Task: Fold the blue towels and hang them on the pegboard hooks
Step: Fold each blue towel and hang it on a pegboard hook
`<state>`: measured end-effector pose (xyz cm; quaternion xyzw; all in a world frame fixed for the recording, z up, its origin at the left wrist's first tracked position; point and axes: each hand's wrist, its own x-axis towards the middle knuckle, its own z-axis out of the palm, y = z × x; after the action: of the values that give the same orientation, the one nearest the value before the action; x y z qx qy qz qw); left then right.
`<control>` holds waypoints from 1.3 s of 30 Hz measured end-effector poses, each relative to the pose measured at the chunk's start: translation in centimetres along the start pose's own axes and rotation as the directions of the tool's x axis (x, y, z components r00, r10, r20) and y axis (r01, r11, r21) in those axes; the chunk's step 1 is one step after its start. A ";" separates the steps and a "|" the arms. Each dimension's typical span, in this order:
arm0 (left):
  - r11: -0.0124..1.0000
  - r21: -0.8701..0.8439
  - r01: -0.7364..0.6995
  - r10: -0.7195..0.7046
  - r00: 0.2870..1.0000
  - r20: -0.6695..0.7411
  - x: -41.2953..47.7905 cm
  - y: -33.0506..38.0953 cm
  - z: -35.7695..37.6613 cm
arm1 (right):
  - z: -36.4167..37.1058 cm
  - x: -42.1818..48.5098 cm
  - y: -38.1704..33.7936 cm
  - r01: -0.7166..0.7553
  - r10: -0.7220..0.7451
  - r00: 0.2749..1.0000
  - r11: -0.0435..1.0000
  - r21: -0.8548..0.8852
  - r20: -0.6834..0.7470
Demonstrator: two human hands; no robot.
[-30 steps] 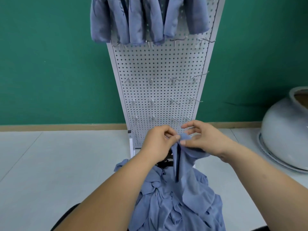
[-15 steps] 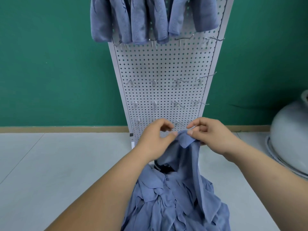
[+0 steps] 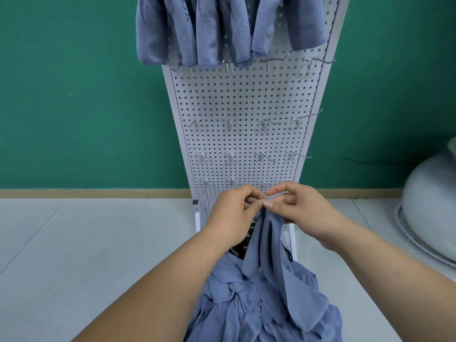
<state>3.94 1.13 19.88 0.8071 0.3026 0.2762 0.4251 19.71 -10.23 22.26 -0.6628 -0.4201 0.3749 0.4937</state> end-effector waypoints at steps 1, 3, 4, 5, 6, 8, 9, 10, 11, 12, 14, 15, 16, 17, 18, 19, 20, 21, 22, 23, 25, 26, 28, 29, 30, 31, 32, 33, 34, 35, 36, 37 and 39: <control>1.000 0.021 -0.005 0.005 1.000 -0.008 0.1 0.0 -0.2 | 0.1 0.0 0.0 0.006 -0.005 1.000 1.000 -0.023 0.017; 0.996 0.082 -0.023 0.026 0.999 -0.029 0.4 -0.1 -0.6 | 0.4 0.2 0.3 0.018 -0.016 1.000 0.995 -0.100 0.018; 0.995 0.100 -0.026 0.030 0.999 -0.036 0.5 -0.1 -0.8 | 0.6 0.3 0.5 0.032 -0.032 0.999 0.986 -0.161 0.006; 0.994 0.105 -0.031 0.034 0.999 -0.032 0.6 -0.2 -1.1 | 0.7 0.6 0.8 0.056 -0.059 0.998 0.972 -0.230 -0.008; 0.994 0.105 -0.041 0.042 0.999 -0.011 0.7 -0.3 -1.3 | 0.7 0.8 1.1 0.085 -0.095 0.995 0.950 -0.300 -0.017; 0.989 0.118 -0.083 0.077 0.995 0.060 0.7 -0.4 -1.7 | 0.6 1.0 1.4 0.149 -0.171 0.985 0.902 -0.404 -0.018; 0.985 0.138 -0.108 0.097 0.992 0.087 0.7 -0.4 -2.0 | 0.4 1.0 1.4 0.176 -0.202 0.979 0.876 -0.450 -0.011; 0.977 0.169 -0.131 0.115 0.988 0.100 0.7 -0.5 -2.3 | 0.2 0.9 1.3 0.192 -0.221 0.975 0.848 -0.494 0.001; 0.966 0.210 -0.151 0.132 0.986 0.102 0.7 -0.4 -2.6 | 0.0 0.8 1.3 0.197 -0.224 0.974 0.822 -0.534 0.015; 0.950 0.263 -0.167 0.146 0.985 0.095 0.7 -0.5 -2.9 | -0.2 0.8 1.2 0.195 -0.215 0.976 0.806 -0.559 0.030; 0.909 0.378 -0.177 0.163 0.984 0.068 0.7 -0.6 -3.5 | -0.8 0.8 1.0 0.177 -0.175 0.983 0.806 -0.564 0.058; 0.893 0.418 -0.169 0.164 0.985 0.047 0.8 -0.6 -3.8 | -1.2 0.8 1.0 0.167 -0.157 0.985 0.810 -0.563 0.066; 0.887 0.437 -0.152 0.160 0.987 0.019 0.8 -0.8 -4.1 | -1.6 0.9 1.0 0.156 -0.143 0.987 0.812 -0.562 0.067; 0.889 0.438 -0.130 0.150 0.989 -0.012 0.9 -0.9 -4.5 | -2.2 0.9 0.9 0.144 -0.132 0.989 0.815 -0.561 0.062; 0.893 0.439 -0.103 0.136 0.990 -0.044 1.0 -1.0 -4.9 | -2.8 1.0 1.0 0.134 -0.123 0.991 0.819 -0.558 0.057; 0.894 0.443 -0.070 0.115 0.991 -0.075 1.2 -1.2 -5.3 | -3.4 1.0 1.1 0.126 -0.114 0.992 0.825 -0.551 0.056; 0.892 0.451 -0.033 0.089 0.991 -0.104 1.3 -1.5 -5.9 | -4.1 0.9 1.2 0.115 -0.101 0.993 0.831 -0.544 0.057; 0.890 0.455 0.002 0.066 0.989 -0.134 1.4 -1.8 -6.4 | -4.7 0.9 1.3 0.103 -0.085 0.995 0.835 -0.541 0.057; 0.888 0.458 0.036 0.044 0.986 -0.164 1.5 -2.3 -7.0 | -5.4 0.8 1.4 0.089 -0.071 0.996 0.832 -0.548 0.055; 0.887 0.456 0.068 0.024 0.981 -0.193 1.6 -2.7 -7.6 | -6.0 0.8 1.5 0.076 -0.058 0.997 0.823 -0.562 0.050; 0.887 0.444 0.128 -0.013 0.968 -0.252 1.6 -3.4 -8.6 | -7.3 0.7 1.7 0.048 -0.038 0.999 0.800 -0.598 0.030; 0.884 0.441 0.154 -0.030 0.961 -0.276 1.6 -3.6 -9.0 | -7.8 0.7 1.9 0.033 -0.032 0.999 0.778 -0.627 0.012; 0.873 0.446 0.196 -0.057 0.951 -0.305 1.6 -3.9 -9.1 | -8.3 0.7 2.3 -0.003 -0.028 0.999 0.686 -0.728 -0.031; 0.865 0.455 0.209 -0.065 0.948 -0.313 1.6 -3.9 -8.9 | -8.2 0.7 2.5 -0.015 -0.035 0.998 0.632 -0.775 -0.048; 0.860 0.463 0.215 -0.065 0.946 -0.319 1.6 -3.9 -8.6 | -7.9 0.7 2.6 -0.019 -0.050 0.997 0.593 -0.805 -0.061; 0.860 0.463 0.215 -0.061 0.944 -0.325 1.6 -3.8 -8.3 | -7.5 0.7 2.7 -0.017 -0.071 0.995 0.580 -0.814 -0.072; 0.867 0.451 0.210 -0.058 0.943 -0.328 1.7 -3.7 -8.0 | -7.1 0.7 2.8 -0.008 -0.096 0.992 0.592 -0.806 -0.081; 0.880 0.430 0.202 -0.060 0.945 -0.322 1.7 -3.6 -7.7 | -6.7 0.7 2.7 0.009 -0.124 0.988 0.624 -0.781 -0.088; 0.894 0.405 0.192 -0.065 0.950 -0.307 1.6 -3.4 -7.4 | -6.2 0.7 2.5 0.031 -0.147 0.985 0.667 -0.744 -0.091; 0.909 0.375 0.180 -0.074 0.957 -0.281 1.6 -3.2 -7.0 | -5.7 0.6 2.3 0.060 -0.170 0.982 0.709 -0.702 -0.088; 0.927 0.337 0.164 -0.084 0.967 -0.239 1.5 -2.9 -6.6 | -5.2 0.6 2.0 0.094 -0.195 0.977 0.742 -0.664 -0.080; 0.945 0.298 0.136 -0.085 0.980 -0.180 1.4 -2.6 -6.0 | -4.6 0.5 1.6 0.129 -0.222 0.972 0.763 -0.633 -0.070; 0.974 0.222 0.054 -0.050 0.998 -0.026 1.0 -1.7 -4.5 | -3.3 0.4 1.0 0.197 -0.275 0.960 0.782 -0.592 -0.044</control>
<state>0.98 4.93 20.77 0.8386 0.3569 0.2376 0.3361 23.04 -11.15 22.07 -0.7464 -0.5617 0.1203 0.3361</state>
